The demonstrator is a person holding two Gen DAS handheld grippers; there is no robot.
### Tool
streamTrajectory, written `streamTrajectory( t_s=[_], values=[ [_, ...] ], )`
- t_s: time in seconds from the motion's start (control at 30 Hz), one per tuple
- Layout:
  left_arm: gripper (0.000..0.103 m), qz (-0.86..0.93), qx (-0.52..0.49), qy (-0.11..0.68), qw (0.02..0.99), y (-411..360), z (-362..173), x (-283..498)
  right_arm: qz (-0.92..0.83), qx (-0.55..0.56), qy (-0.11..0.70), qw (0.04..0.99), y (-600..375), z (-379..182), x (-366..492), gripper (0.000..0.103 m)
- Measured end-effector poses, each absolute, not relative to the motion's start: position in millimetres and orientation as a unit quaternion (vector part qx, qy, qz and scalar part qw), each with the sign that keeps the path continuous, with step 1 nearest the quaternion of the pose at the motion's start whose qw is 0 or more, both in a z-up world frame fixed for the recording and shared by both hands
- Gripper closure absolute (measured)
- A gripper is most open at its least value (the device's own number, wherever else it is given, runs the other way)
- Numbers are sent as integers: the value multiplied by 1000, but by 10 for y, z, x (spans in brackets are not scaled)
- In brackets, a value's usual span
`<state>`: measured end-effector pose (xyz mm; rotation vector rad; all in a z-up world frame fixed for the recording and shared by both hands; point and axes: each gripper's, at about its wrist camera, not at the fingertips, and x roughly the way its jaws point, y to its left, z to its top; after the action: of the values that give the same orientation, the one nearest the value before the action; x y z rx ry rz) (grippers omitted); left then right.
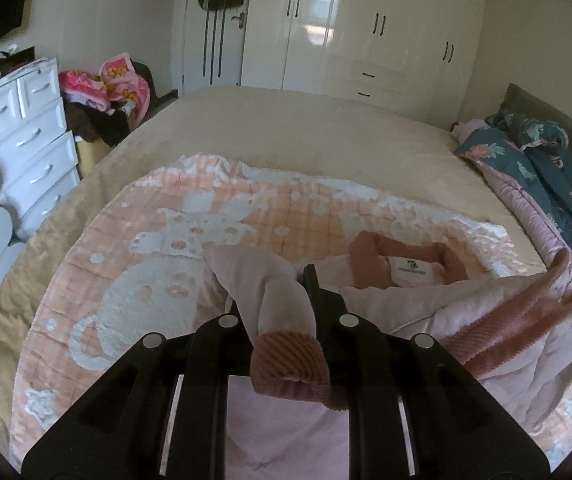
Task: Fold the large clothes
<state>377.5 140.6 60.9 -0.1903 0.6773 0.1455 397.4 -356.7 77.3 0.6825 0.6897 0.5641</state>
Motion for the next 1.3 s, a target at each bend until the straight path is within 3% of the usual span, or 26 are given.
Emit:
streamTrajectory(
  t_s=[0.17,0.27,0.3,0.37,0.4,0.43,0.6,0.7,0.77,1.07,1.1,1.13,1.17,1.2,1.23,1.3],
  values=[
    [92,72,-99,342,932,1441,498,3867,268,293,346,850,-3509,564,3897,31],
    [85,60,-109,346,930,1437,474,3906,251,259,377,853,-3399,352,3863,30],
    [78,56,-114,348,929,1428,470,3908,244,248,387,854,-3365,271,3853,30],
    [53,29,-139,350,926,1443,491,3891,238,237,397,854,-3325,161,3819,30],
    [30,17,-149,344,927,1450,517,3869,235,229,401,855,-3306,112,3793,30],
    [21,8,-154,333,930,1451,574,3825,232,225,400,857,-3300,83,3766,29],
    [12,28,-81,296,951,1375,765,3558,212,190,385,878,-3292,31,3558,26],
    [10,55,-74,308,947,1515,625,3412,166,133,356,910,-3337,104,3445,16],
    [10,61,-81,330,938,1645,454,3376,137,105,354,919,-3371,109,3419,9],
    [10,-42,-177,413,892,1863,-462,3254,114,108,414,897,-3537,-218,3636,9],
    [14,-44,-168,414,893,1808,-484,3252,119,117,417,894,-3537,-259,3674,9],
    [26,-39,-151,412,898,1746,-486,3254,129,123,413,893,-3521,-278,3690,12],
    [35,-30,-136,409,902,1693,-466,3260,138,121,409,894,-3491,-267,3696,19],
    [57,-25,-131,406,904,1667,-447,3269,143,105,406,896,-3424,-251,3699,44],
    [73,-24,-131,400,907,1639,-412,3279,142,93,406,898,-3379,-230,3706,61],
    [86,-28,-121,391,912,1576,-326,3321,136,81,408,899,-3279,-143,3761,77]
  ],
)
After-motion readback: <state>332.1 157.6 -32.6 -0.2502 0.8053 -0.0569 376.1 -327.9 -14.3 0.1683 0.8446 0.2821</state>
